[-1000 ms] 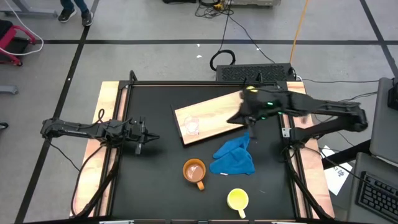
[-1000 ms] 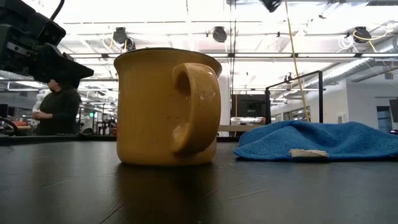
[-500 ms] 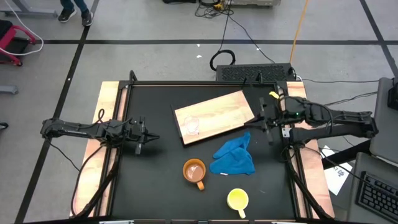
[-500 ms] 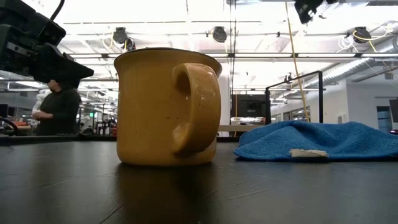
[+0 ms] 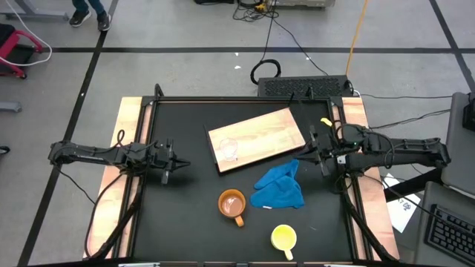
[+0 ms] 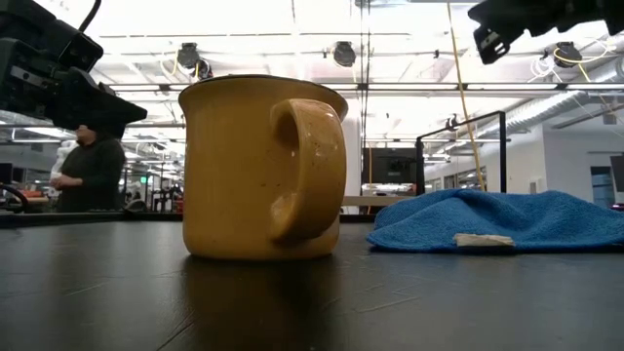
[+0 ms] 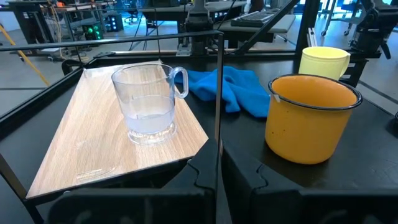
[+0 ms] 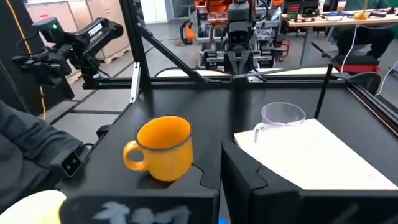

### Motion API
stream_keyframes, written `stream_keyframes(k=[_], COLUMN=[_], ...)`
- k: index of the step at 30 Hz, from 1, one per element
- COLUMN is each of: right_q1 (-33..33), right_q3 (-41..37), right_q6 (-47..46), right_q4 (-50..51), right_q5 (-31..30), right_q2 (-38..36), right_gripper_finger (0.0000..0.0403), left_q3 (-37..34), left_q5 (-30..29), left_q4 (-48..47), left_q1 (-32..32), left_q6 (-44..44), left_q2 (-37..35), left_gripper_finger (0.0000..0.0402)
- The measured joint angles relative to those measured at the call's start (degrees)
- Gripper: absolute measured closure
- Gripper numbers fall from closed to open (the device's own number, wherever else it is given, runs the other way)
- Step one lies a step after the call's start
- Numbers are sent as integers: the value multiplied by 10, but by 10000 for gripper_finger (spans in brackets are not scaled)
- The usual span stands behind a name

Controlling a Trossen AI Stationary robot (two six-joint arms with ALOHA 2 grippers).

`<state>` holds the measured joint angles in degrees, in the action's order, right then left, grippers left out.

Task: Stack small to large cups/mugs on shelf
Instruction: Put the yellow mug on the shelf

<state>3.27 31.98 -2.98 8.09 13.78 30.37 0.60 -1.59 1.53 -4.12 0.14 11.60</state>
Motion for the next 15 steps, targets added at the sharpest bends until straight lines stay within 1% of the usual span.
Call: stream_keyframes(k=[10, 15], right_q1=[0, 0], right_q3=[-44, -90], right_q6=[-2, -16], right_q4=[-3, -57], right_q5=[0, -3], right_q2=[-49, -71], right_gripper_finger=[403, 403], left_q3=[0, 0], left_q5=[0, 0], left_q4=[0, 0], left_q1=[0, 0], left_q6=[0, 0], left_q2=[0, 0], left_gripper_finger=[378, 378])
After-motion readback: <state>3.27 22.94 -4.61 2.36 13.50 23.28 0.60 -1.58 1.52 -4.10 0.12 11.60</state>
